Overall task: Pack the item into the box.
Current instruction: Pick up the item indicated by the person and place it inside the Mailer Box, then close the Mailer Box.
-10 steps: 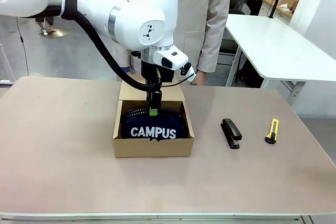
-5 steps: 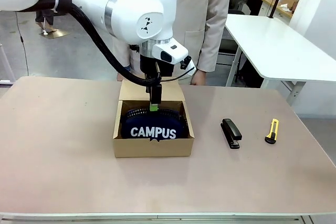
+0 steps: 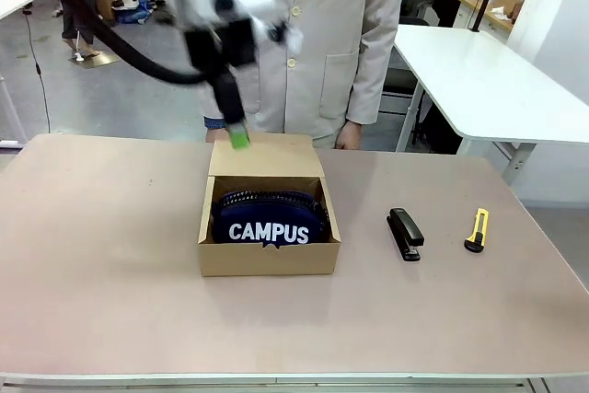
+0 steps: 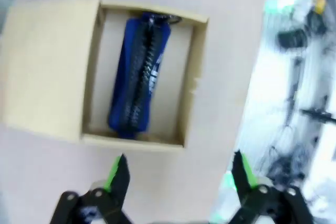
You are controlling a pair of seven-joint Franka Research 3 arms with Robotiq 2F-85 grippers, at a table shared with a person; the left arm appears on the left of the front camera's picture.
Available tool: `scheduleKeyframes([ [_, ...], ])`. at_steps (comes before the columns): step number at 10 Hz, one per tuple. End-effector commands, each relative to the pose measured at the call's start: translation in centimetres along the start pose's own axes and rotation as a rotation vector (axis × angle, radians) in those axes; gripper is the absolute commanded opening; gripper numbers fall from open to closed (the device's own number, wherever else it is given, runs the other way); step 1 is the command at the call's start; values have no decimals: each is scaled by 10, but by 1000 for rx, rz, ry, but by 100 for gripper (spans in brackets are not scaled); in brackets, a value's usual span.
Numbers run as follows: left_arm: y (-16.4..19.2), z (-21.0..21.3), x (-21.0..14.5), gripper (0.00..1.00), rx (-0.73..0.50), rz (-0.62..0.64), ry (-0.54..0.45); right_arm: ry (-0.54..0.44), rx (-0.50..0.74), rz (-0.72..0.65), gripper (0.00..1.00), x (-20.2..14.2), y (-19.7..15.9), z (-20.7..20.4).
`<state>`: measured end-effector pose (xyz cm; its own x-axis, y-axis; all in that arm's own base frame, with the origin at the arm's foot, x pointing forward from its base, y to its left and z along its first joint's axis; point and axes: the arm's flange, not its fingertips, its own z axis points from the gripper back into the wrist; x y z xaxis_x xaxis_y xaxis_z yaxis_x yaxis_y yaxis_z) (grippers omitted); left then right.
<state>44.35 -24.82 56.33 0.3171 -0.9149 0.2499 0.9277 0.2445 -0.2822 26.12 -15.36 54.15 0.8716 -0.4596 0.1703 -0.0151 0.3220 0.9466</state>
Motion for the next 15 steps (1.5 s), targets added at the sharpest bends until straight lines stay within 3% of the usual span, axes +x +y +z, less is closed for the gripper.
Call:
scheduleKeyframes([
  [1, 8, 60, -104, 100, -69, 289, -252, -7, 24, 24, 100, 2, 1, -1],
  [3, 29, 92, -203, 100, -257, 507, -533, -7, 24, 24, 100, 2, 1, -1],
  [4, 41, 95, -271, 100, -347, 593, -865, -7, 24, 24, 100, 2, 1, -1],
  [5, 51, 85, -326, 100, -472, 649, -1046, -7, 24, 24, 100, 2, 1, -1],
  [6, 57, 65, -369, 100, -517, 699, -1184, -7, 24, 24, 100, 2, 1, -1],
  [7, 54, 39, -392, 100, -527, 740, -1261, -7, 24, 24, 100, 2, 1, -1],
  [8, 51, 7, -392, 100, -530, 684, -1208, -7, 24, 24, 100, 2, 1, -1],
  [9, 54, 62, -401, 100, -454, 686, -858, -7, 24, 24, 100, 2, 1, -1],
  [15, 54, 62, -401, 100, -454, 686, -858, -7, 24, 24, 100, 2, 1, -1],
])
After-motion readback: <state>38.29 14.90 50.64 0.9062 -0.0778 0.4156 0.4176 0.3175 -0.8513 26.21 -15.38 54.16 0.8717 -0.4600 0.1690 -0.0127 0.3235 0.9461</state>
